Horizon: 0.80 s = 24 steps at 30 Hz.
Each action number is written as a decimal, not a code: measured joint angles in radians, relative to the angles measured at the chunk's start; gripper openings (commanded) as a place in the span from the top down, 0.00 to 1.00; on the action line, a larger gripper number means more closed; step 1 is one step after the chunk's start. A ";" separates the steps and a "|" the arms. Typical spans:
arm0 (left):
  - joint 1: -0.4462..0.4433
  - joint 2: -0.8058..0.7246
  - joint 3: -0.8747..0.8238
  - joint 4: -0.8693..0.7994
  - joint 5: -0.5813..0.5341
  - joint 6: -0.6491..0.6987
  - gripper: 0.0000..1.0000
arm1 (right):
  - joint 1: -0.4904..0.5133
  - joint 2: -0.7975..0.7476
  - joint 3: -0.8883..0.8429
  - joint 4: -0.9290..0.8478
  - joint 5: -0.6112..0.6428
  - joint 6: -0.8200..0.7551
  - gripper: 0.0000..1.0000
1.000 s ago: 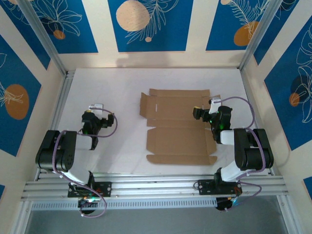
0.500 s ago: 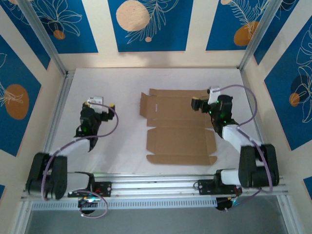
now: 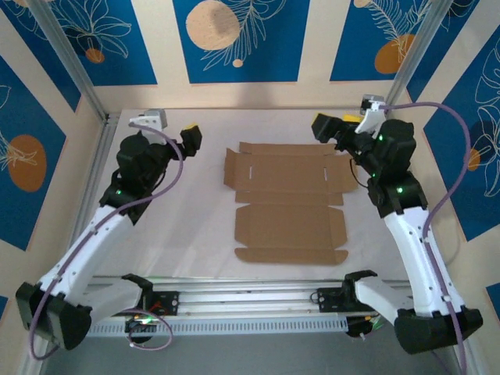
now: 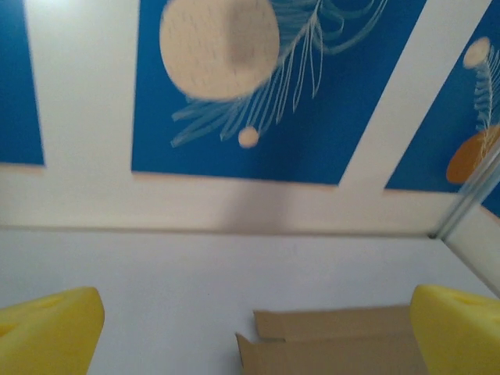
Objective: Fold the paper box
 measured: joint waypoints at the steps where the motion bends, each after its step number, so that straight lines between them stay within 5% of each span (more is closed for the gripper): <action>1: 0.003 0.052 0.032 -0.027 0.019 -0.018 0.00 | 0.010 0.041 0.013 -0.037 0.005 0.014 0.05; 4: 0.003 0.298 0.180 -0.141 0.078 -0.054 0.00 | 0.090 0.191 0.028 -0.135 0.031 0.023 0.06; 8: 0.003 0.532 0.331 -0.312 0.107 -0.056 0.00 | 0.177 0.383 0.044 -0.288 0.072 0.012 0.37; 11: 0.008 0.661 0.437 -0.418 0.128 -0.043 0.09 | 0.192 0.488 0.056 -0.370 0.086 0.003 0.44; 20: 0.033 0.908 0.620 -0.508 0.416 -0.015 0.29 | 0.217 0.552 0.053 -0.467 0.086 0.012 0.46; 24: 0.034 0.972 0.668 -0.540 0.468 -0.001 0.30 | 0.231 0.548 0.028 -0.468 0.068 0.014 0.44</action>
